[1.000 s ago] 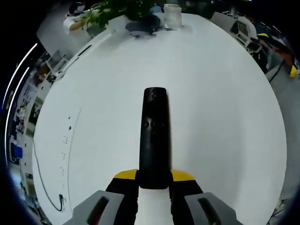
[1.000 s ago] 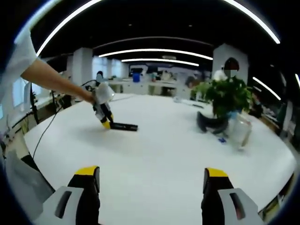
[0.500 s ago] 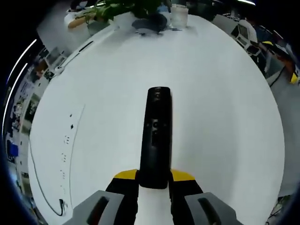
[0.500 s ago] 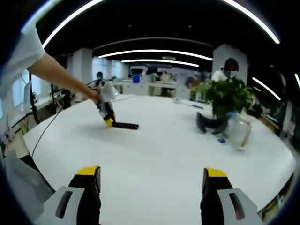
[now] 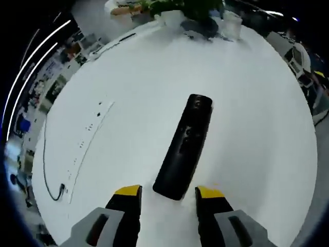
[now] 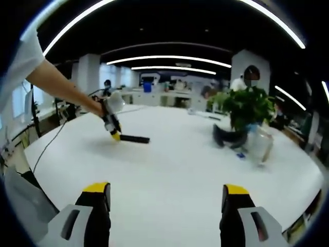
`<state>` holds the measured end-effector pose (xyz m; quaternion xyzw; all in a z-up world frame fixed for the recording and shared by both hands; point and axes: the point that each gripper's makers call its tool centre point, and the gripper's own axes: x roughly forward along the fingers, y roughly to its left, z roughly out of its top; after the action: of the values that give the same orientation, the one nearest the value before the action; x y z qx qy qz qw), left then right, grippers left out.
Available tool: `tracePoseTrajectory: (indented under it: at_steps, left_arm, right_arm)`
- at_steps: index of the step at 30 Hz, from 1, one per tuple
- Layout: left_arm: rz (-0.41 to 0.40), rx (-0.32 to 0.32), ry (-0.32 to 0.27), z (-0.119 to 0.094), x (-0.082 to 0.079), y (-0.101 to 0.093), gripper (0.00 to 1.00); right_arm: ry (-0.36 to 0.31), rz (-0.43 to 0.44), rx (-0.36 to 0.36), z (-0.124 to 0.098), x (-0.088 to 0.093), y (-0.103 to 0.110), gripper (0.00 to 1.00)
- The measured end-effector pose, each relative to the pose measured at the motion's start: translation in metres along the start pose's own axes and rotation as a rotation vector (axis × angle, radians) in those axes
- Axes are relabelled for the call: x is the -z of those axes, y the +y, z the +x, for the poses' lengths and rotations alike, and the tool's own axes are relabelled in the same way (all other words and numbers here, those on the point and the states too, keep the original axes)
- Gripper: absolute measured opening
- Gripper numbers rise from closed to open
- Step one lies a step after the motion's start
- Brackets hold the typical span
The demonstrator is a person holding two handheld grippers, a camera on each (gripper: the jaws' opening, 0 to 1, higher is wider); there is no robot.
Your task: Press the specified remote control buttons in sequence, fully releasing each button before pressing the next.
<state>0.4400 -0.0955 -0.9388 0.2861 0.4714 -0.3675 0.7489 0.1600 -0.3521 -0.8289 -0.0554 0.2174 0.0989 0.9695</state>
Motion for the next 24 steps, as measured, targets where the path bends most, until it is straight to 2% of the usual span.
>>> tracePoseTrajectory:
  at_steps: [1, 2, 3, 4, 5, 7, 11, 12, 13, 15, 16, 17, 18, 19, 23, 24]
  left_arm:
    - [-0.042, -0.024, -0.035, -0.009, -0.001, 0.002, 0.60]
    - [-0.053, -0.019, -0.056, -0.016, -0.001, 0.001, 0.61]
    - [-0.104, -0.019, -0.113, -0.027, -0.005, 0.001, 0.64]
    - [-0.121, -0.016, -0.130, -0.031, -0.006, 0.001, 0.66]
    - [-0.177, -0.018, -0.183, -0.044, -0.009, -0.001, 0.68]
    - [-0.196, -0.029, -0.263, -0.063, -0.014, -0.003, 0.71]
    - [-0.249, -0.061, -0.439, -0.111, -0.015, -0.023, 0.71]
    - [-0.276, -0.071, -0.490, -0.126, -0.012, -0.034, 0.71]
    - [-0.283, -0.070, -0.513, -0.134, -0.010, -0.043, 0.72]
    - [-0.269, -0.078, -0.579, -0.156, -0.001, -0.072, 0.75]
    - [-0.245, -0.125, -0.625, -0.170, 0.004, -0.086, 0.76]
    - [-0.252, -0.152, -0.646, -0.177, 0.010, -0.093, 0.78]
    - [-0.263, -0.157, -0.660, -0.185, 0.020, -0.110, 0.79]
    - [-0.297, -0.161, -0.665, -0.189, 0.027, -0.118, 0.81]
    - [-0.445, -0.189, -0.756, -0.215, 0.058, -0.152, 0.87]
    - [-0.464, -0.186, -0.768, -0.217, 0.061, -0.157, 0.88]
  right_arm:
    - [-0.006, 0.001, 0.004, -0.001, -0.001, -0.001, 0.88]
    - [-0.008, 0.002, 0.005, -0.001, -0.001, -0.001, 0.88]
    - [-0.009, 0.004, 0.006, -0.001, -0.001, -0.002, 0.88]
    - [-0.010, 0.004, 0.005, -0.001, -0.001, -0.002, 0.88]
    - [-0.012, 0.004, 0.004, -0.002, -0.002, -0.001, 0.89]
    - [-0.023, 0.002, 0.002, -0.003, -0.004, -0.001, 0.89]
    - [-0.034, 0.005, 0.005, -0.003, -0.006, -0.001, 0.90]
    - [-0.040, 0.009, 0.007, -0.004, -0.006, -0.002, 0.90]
    - [-0.044, 0.011, 0.008, -0.004, -0.007, -0.002, 0.90]
    - [-0.052, 0.016, 0.012, -0.005, -0.008, -0.003, 0.91]
    - [-0.057, 0.018, 0.012, -0.006, -0.009, -0.003, 0.91]
    - [-0.067, 0.021, 0.012, -0.007, -0.011, -0.003, 0.92]
    - [-0.073, 0.022, 0.014, -0.007, -0.012, -0.004, 0.92]
    - [-0.080, 0.023, 0.016, -0.008, -0.013, -0.004, 0.92]
    - [-0.094, 0.029, 0.019, -0.009, -0.015, -0.006, 0.92]
    - [-0.098, 0.028, 0.022, -0.009, -0.016, -0.006, 0.92]
